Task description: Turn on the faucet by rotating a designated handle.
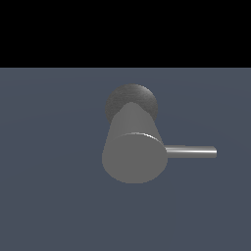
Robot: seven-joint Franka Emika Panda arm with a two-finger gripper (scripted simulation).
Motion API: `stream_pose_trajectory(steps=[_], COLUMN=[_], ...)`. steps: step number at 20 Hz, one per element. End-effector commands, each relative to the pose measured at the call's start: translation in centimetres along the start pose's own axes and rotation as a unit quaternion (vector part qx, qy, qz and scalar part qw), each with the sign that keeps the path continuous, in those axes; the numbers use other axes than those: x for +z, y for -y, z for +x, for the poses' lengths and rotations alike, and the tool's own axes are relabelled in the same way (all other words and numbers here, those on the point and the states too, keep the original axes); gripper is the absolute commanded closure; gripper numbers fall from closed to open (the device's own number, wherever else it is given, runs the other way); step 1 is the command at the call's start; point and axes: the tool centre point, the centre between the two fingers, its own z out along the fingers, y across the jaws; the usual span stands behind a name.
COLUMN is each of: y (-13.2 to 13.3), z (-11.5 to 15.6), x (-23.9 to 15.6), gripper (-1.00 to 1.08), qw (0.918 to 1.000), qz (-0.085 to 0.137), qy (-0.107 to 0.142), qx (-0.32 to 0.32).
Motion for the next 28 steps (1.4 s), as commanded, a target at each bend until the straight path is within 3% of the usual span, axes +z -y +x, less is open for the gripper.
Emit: stream_pose_trajectory(steps=[1, 5, 9, 13, 17, 22, 28], y=[0.0, -0.1, -0.3, -0.8, -1.6, -3.2, -6.2], z=[0.0, 0.0, 0.2, 0.3, 0.6, 1.0, 1.3], x=[0.0, -0.1, -0.5, -1.2, -2.3, -4.2, -6.6], gripper=[1.08, 1.08, 1.08, 1.08, 1.08, 1.08, 1.08], qw=[1.0, 1.0, 0.9994, 0.9968, 0.9898, 0.9696, 0.9278], qz=[0.0, 0.008, 0.031, 0.07, 0.124, 0.211, 0.317], qy=[0.0, -0.004, -0.017, -0.038, -0.069, -0.122, -0.192], qx=[0.0, 0.001, 0.003, 0.006, 0.012, 0.024, 0.044])
